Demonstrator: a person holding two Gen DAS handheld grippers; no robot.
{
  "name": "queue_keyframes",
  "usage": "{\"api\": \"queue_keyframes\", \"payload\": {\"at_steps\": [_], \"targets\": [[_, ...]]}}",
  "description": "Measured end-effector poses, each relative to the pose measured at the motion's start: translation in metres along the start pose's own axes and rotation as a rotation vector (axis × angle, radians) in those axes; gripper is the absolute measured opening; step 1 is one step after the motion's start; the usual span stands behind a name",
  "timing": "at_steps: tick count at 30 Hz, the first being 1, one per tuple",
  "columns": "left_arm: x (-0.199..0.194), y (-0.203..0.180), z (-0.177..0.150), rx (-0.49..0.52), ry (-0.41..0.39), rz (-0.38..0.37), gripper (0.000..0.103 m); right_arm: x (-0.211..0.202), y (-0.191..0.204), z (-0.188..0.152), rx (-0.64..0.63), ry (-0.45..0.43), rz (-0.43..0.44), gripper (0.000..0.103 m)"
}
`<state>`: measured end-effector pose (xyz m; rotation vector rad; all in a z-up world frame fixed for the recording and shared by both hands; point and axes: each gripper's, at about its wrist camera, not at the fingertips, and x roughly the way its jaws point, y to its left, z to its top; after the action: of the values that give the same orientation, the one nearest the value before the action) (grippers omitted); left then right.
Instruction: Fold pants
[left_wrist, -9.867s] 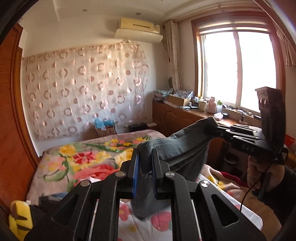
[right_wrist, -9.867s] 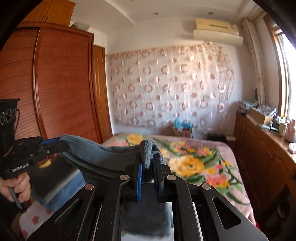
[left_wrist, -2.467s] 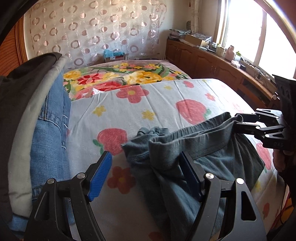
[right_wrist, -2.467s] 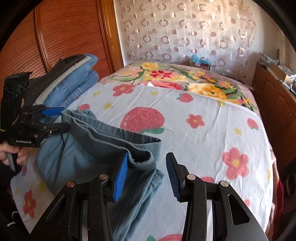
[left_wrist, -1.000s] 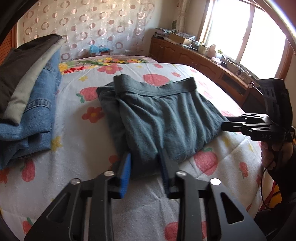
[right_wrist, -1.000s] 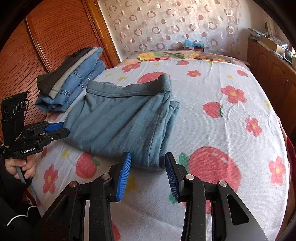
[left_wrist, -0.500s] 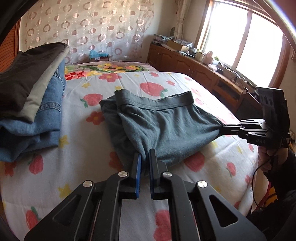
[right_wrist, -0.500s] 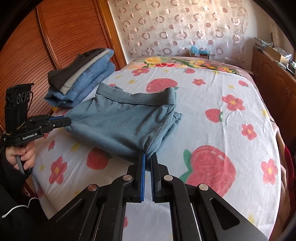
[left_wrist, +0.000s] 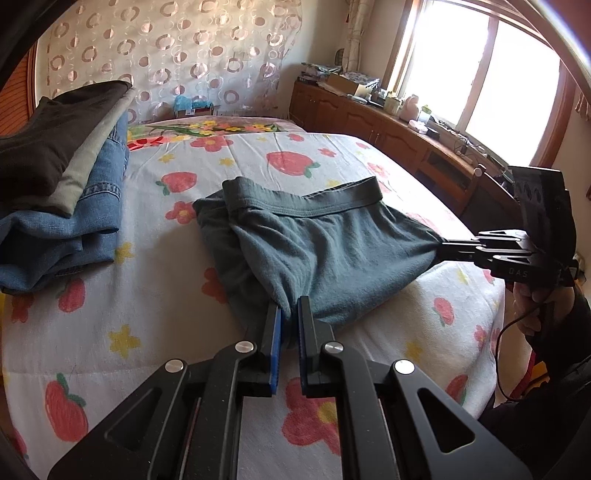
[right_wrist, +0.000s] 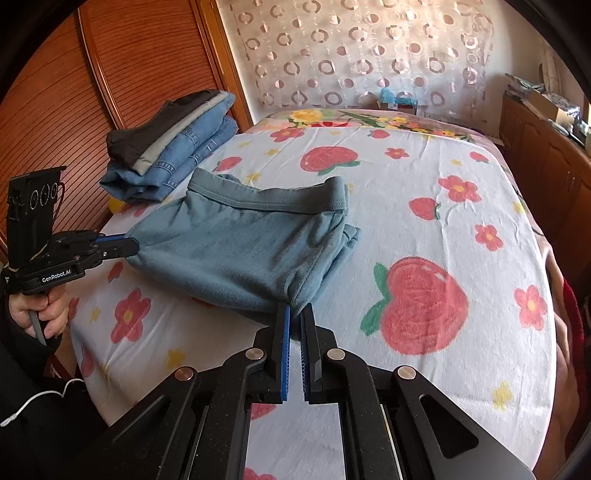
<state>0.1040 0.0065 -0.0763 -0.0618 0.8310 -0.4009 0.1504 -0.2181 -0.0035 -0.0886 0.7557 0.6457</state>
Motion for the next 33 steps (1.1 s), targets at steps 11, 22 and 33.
{"api": "queue_keyframes", "payload": {"at_steps": [11,22,33], "targets": [[0.000,0.004,0.007,-0.001,-0.023,0.061,0.050,-0.002,0.000,0.003,0.006,0.012,-0.008,0.005],[0.021,0.021,0.029,-0.043,-0.019,0.123,0.081,-0.005,-0.001,0.008,-0.010,-0.008,-0.036,0.012],[0.038,0.020,0.048,-0.028,-0.013,0.134,0.081,-0.007,-0.011,0.019,0.005,-0.039,-0.077,0.045]]}}
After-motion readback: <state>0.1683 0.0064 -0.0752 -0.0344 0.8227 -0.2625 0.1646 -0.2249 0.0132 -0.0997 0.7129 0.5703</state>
